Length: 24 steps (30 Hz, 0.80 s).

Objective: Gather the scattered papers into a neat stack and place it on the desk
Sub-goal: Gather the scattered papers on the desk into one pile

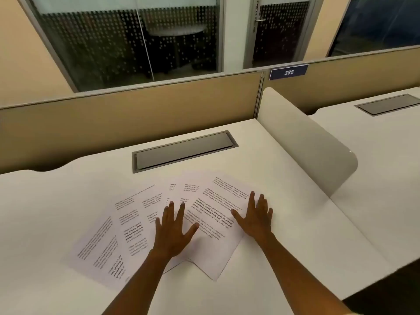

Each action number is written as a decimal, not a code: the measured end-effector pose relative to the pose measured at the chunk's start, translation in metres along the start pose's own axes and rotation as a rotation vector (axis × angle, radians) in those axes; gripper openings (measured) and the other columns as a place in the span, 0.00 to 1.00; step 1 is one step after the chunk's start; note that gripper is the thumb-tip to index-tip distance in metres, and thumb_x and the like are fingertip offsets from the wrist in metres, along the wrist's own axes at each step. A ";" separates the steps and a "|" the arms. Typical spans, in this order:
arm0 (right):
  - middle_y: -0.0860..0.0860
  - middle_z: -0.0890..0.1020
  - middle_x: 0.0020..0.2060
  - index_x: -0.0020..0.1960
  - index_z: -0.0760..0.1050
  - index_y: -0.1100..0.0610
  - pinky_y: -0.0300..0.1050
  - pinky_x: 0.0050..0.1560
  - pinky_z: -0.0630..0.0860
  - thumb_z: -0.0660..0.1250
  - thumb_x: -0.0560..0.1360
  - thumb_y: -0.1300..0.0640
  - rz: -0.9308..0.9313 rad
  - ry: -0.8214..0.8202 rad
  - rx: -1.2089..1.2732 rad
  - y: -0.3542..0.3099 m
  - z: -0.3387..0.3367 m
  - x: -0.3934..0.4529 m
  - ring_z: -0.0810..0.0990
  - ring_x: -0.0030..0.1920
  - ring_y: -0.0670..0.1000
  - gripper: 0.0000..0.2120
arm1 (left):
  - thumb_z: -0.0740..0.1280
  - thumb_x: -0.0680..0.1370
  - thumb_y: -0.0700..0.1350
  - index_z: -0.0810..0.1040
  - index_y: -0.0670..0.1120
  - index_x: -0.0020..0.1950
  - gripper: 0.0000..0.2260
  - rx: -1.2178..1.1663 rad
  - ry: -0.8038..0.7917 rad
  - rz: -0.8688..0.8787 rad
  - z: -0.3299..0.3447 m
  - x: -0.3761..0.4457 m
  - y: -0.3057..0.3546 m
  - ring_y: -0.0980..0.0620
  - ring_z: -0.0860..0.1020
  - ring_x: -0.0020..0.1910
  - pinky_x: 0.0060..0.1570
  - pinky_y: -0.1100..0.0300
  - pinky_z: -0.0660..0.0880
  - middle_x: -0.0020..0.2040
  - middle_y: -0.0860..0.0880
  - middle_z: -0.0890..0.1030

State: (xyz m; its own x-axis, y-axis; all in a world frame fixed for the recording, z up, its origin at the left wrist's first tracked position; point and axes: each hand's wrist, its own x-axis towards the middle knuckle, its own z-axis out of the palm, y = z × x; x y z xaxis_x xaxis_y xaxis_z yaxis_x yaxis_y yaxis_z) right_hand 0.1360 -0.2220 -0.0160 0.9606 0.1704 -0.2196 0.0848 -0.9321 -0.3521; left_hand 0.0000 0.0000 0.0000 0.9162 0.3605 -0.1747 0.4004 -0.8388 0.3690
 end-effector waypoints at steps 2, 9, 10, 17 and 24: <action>0.60 0.43 0.78 0.78 0.35 0.53 0.61 0.76 0.45 0.56 0.70 0.27 0.038 -0.013 0.006 0.001 0.000 0.004 0.43 0.78 0.61 0.51 | 0.34 0.60 0.80 0.41 0.54 0.78 0.51 0.015 -0.011 -0.025 0.002 0.005 0.000 0.44 0.40 0.79 0.74 0.39 0.43 0.80 0.45 0.39; 0.59 0.43 0.78 0.78 0.33 0.53 0.61 0.76 0.44 0.60 0.65 0.24 0.039 -0.033 0.015 0.004 0.005 0.023 0.42 0.78 0.59 0.58 | 0.39 0.58 0.81 0.37 0.54 0.78 0.54 0.068 -0.094 -0.045 0.012 0.015 -0.006 0.42 0.40 0.79 0.75 0.39 0.45 0.79 0.43 0.38; 0.58 0.43 0.78 0.78 0.33 0.53 0.61 0.76 0.44 0.61 0.64 0.24 0.034 -0.034 0.023 0.003 0.007 0.023 0.42 0.79 0.58 0.59 | 0.40 0.57 0.81 0.37 0.54 0.78 0.55 0.074 -0.118 -0.045 0.015 0.015 -0.008 0.42 0.40 0.79 0.75 0.40 0.45 0.79 0.43 0.38; 0.57 0.51 0.78 0.78 0.36 0.54 0.58 0.76 0.49 0.67 0.63 0.27 0.036 -0.001 0.117 -0.002 0.006 0.024 0.49 0.79 0.56 0.61 | 0.54 0.63 0.79 0.38 0.53 0.78 0.54 0.104 -0.164 -0.041 0.018 0.015 -0.010 0.41 0.42 0.79 0.75 0.40 0.47 0.79 0.42 0.40; 0.56 0.60 0.76 0.78 0.37 0.52 0.54 0.73 0.64 0.71 0.63 0.32 0.067 -0.002 0.188 -0.011 0.001 0.016 0.60 0.76 0.57 0.60 | 0.61 0.67 0.74 0.38 0.53 0.78 0.51 0.133 -0.168 -0.032 0.017 0.020 -0.008 0.40 0.44 0.79 0.75 0.40 0.49 0.79 0.41 0.42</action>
State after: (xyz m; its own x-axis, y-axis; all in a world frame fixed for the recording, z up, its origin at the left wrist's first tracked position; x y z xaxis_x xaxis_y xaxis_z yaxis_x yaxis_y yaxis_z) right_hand 0.1504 -0.2091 -0.0166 0.9618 0.1112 -0.2500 -0.0301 -0.8651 -0.5007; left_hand 0.0149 0.0069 -0.0214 0.8835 0.3243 -0.3380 0.4139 -0.8784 0.2391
